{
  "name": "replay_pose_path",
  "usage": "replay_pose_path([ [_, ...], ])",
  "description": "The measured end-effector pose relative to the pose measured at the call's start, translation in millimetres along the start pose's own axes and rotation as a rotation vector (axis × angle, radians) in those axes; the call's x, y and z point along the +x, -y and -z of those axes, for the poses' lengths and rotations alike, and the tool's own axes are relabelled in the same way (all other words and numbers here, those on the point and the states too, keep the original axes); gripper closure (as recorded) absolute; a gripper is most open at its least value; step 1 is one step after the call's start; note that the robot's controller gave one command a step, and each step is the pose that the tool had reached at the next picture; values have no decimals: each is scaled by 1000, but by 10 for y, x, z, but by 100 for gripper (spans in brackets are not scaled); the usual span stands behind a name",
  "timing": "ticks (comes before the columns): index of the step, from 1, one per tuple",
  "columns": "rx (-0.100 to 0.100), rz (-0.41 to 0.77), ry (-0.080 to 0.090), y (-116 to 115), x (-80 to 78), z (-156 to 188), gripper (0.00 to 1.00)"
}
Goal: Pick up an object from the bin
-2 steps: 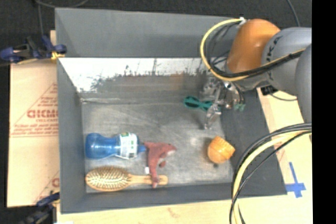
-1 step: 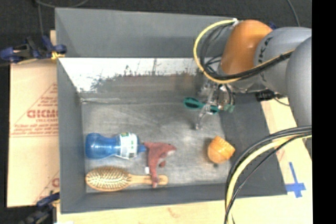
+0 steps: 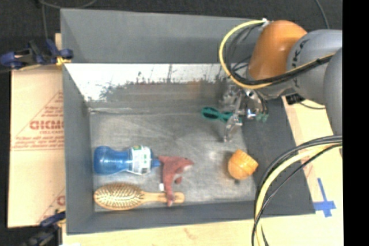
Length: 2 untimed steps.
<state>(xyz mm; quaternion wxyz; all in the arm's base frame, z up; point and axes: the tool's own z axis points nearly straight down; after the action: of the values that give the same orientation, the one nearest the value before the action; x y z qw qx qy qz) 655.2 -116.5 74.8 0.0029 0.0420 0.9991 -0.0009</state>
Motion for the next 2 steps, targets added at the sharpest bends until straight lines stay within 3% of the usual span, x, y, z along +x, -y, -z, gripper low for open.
replay_pose_path([
  [1,-1,-142,0,-146,27,5,100],
  [2,-1,-142,0,-145,27,5,100],
])
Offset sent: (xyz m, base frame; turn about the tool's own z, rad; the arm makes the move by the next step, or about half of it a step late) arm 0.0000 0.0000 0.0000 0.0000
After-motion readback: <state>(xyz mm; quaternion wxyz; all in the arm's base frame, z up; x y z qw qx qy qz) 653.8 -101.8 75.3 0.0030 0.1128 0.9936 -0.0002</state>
